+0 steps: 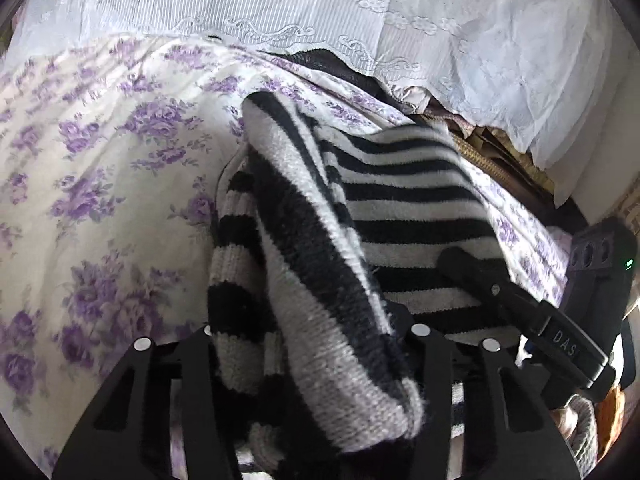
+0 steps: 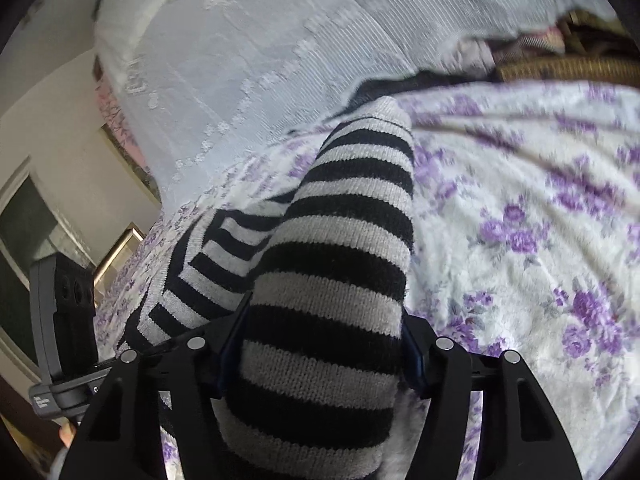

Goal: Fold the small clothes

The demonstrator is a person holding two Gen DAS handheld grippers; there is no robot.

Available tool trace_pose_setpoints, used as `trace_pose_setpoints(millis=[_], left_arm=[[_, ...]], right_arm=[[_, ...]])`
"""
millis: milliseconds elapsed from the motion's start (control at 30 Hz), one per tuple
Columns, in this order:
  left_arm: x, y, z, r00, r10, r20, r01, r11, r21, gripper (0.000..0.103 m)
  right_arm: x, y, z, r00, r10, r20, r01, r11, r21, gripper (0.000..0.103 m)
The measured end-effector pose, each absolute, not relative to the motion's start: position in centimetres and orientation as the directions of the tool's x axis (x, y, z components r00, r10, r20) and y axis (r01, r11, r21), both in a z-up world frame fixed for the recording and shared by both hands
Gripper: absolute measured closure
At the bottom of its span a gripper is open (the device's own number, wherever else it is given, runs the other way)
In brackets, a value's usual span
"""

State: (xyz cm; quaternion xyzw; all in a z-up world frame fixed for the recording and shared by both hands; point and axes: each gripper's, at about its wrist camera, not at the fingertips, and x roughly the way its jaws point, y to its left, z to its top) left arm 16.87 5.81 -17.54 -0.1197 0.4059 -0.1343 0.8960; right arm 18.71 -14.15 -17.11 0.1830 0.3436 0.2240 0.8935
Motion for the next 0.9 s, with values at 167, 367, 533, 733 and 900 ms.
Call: trace_pose_setpoints(millis=[167,367,533,733,900], left_arm=[[14.2,5.6,-16.8,0.643,-0.314,-0.698,0.143,0.945,-0.294,0.059],[9.0,7.5,-15.7,0.662,-0.269,-0.7,0.112,0.958,-0.263,0.06],[3.3,10.8,-14.4,0.696,-0.226,-0.682,0.059,0.964,-0.259,0.06],[-4.1,15.0,-13.1,0.738,-0.149,-0.658,-0.022,0.969,-0.245,0.06],[-9.5,19.2,-12.0,0.766,-0.1,-0.635,-0.085,0.963,-0.255,0.06]], right_arm=[[16.1,-13.4,-16.0,0.682,0.521,-0.513,-0.318,0.843,0.434,0.039],[12.6,-11.4,-15.1,0.65,0.56,-0.514,-0.368,0.823,0.432,0.039],[8.2,-8.0,-13.8,0.609,0.611,-0.506,-0.442,0.791,0.423,0.039],[3.5,-3.1,-12.2,0.541,0.676,-0.5,-0.526,0.736,0.426,0.039],[-0.2,1.2,-10.9,0.482,0.732,-0.482,-0.6,0.676,0.428,0.039]])
